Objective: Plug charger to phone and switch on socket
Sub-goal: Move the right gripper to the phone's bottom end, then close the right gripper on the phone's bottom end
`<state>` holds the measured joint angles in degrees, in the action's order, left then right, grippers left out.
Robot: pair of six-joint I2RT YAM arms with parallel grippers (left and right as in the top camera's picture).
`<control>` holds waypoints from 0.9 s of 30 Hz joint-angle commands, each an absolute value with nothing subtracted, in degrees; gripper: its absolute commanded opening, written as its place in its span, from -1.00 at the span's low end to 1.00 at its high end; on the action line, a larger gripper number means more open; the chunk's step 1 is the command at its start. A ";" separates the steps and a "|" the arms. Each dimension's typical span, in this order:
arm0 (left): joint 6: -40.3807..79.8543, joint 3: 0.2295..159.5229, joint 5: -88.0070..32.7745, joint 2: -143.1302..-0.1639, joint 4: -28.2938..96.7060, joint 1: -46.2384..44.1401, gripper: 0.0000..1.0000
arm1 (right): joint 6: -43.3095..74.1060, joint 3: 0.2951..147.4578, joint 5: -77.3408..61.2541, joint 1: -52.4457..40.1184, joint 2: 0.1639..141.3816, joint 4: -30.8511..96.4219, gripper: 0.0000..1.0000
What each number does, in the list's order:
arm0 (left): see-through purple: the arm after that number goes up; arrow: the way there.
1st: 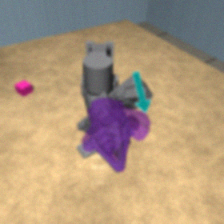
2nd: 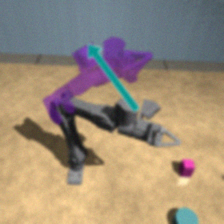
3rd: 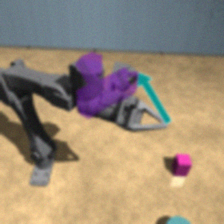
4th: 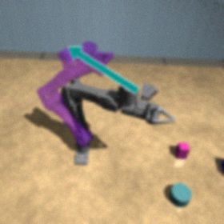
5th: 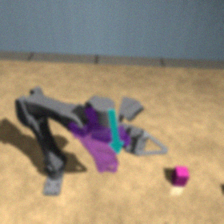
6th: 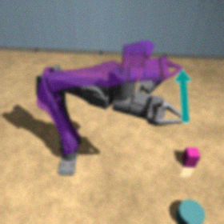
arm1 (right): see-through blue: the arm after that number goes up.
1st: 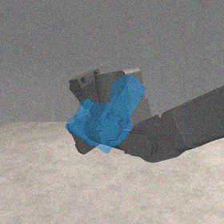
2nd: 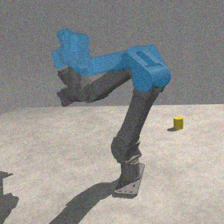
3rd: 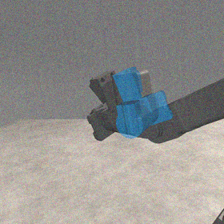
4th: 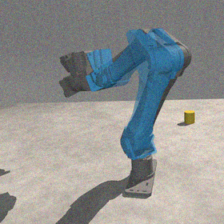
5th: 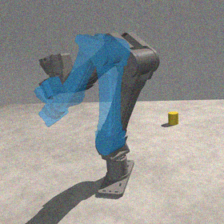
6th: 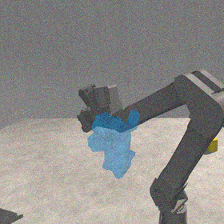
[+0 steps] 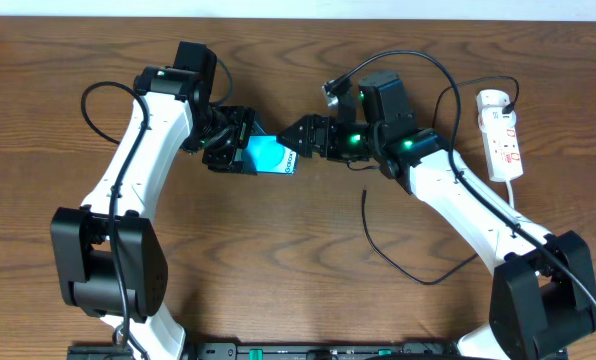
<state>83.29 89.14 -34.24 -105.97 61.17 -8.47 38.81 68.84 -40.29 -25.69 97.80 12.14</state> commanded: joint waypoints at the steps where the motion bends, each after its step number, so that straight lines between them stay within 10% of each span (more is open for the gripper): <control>1: 85.60 89.27 -35.42 -104.47 61.47 -8.60 -0.86 | 40.62 69.54 -37.71 -27.24 97.69 12.05 0.75; 27: 88.36 89.27 -35.42 -104.47 61.19 -8.60 -0.86 | 45.82 69.54 -32.53 -30.17 97.69 11.29 0.38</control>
<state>87.29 89.14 -34.24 -105.97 61.08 -8.47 45.43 68.84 -33.15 -29.65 97.80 11.33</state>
